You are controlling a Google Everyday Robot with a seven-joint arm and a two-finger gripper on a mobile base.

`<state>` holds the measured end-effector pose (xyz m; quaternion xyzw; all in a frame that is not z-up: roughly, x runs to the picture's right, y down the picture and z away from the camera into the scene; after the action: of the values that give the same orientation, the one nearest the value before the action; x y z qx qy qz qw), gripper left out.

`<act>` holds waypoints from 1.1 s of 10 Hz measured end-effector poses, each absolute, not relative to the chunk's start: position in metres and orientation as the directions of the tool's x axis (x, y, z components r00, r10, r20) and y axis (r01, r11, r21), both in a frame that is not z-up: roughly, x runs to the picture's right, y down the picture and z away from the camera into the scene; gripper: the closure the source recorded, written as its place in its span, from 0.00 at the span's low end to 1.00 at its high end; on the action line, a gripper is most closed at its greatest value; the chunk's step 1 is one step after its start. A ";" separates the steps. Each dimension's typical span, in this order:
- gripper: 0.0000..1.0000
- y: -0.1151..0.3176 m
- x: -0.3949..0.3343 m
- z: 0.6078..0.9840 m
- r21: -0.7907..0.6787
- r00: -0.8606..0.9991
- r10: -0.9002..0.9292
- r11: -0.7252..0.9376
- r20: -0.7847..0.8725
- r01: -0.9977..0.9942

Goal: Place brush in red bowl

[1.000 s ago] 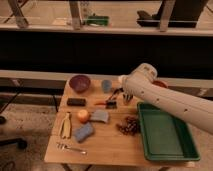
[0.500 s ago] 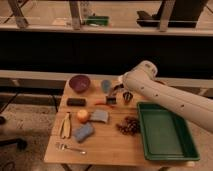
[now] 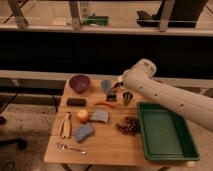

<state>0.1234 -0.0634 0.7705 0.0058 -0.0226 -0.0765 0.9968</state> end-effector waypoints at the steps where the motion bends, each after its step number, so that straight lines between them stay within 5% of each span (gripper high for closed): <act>1: 1.00 -0.073 0.129 0.759 0.023 0.989 -0.146 0.989 0.019 0.145; 5: 1.00 -0.109 0.209 0.713 0.070 0.993 -0.031 0.997 -0.117 0.040; 11: 1.00 -0.091 0.314 0.716 0.077 0.955 0.243 0.969 -0.169 -0.233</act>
<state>0.3139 -0.0911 0.7157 0.0282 0.0890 0.1204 0.9883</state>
